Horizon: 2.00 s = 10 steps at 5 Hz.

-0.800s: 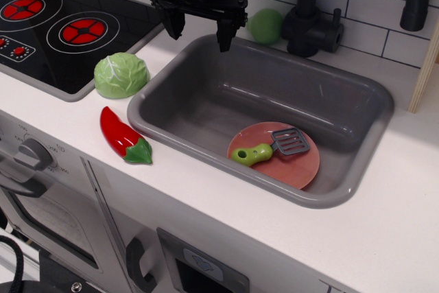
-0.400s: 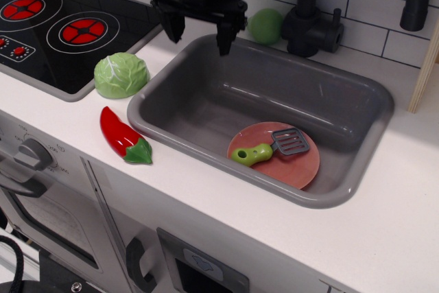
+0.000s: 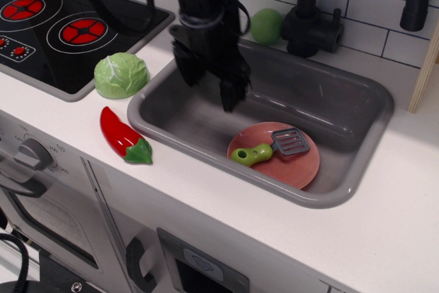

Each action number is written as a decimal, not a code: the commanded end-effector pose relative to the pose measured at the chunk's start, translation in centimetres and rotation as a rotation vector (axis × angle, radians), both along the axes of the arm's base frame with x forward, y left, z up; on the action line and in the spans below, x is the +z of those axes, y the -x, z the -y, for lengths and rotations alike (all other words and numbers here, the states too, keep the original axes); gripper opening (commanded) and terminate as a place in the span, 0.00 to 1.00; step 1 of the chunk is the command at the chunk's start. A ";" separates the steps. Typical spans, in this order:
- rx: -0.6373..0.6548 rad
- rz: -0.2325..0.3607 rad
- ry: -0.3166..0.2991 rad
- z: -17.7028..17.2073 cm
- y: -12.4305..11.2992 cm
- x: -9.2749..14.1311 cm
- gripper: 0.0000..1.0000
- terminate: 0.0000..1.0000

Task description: Take spatula off plate sink

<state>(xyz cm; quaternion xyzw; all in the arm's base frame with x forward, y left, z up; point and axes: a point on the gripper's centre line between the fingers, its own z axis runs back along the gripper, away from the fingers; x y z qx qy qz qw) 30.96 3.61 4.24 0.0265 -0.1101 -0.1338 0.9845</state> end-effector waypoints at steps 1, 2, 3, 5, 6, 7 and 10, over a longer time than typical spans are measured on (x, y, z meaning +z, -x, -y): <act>-0.159 -0.069 0.027 2.5 0.6 0.8 1.00 0.00; -0.162 -0.066 0.024 3.6 1.1 0.1 1.00 0.00; -0.169 -0.079 0.022 4.0 1.3 -0.8 1.00 0.00; -0.168 -0.071 -0.003 4.4 1.1 -2.8 1.00 0.00; -0.156 -0.061 -0.002 4.5 1.3 -3.6 1.00 0.00; -0.153 -0.060 -0.001 4.7 1.4 -3.9 1.00 0.00; -0.129 -0.068 -0.008 5.4 1.1 -4.7 0.00 0.00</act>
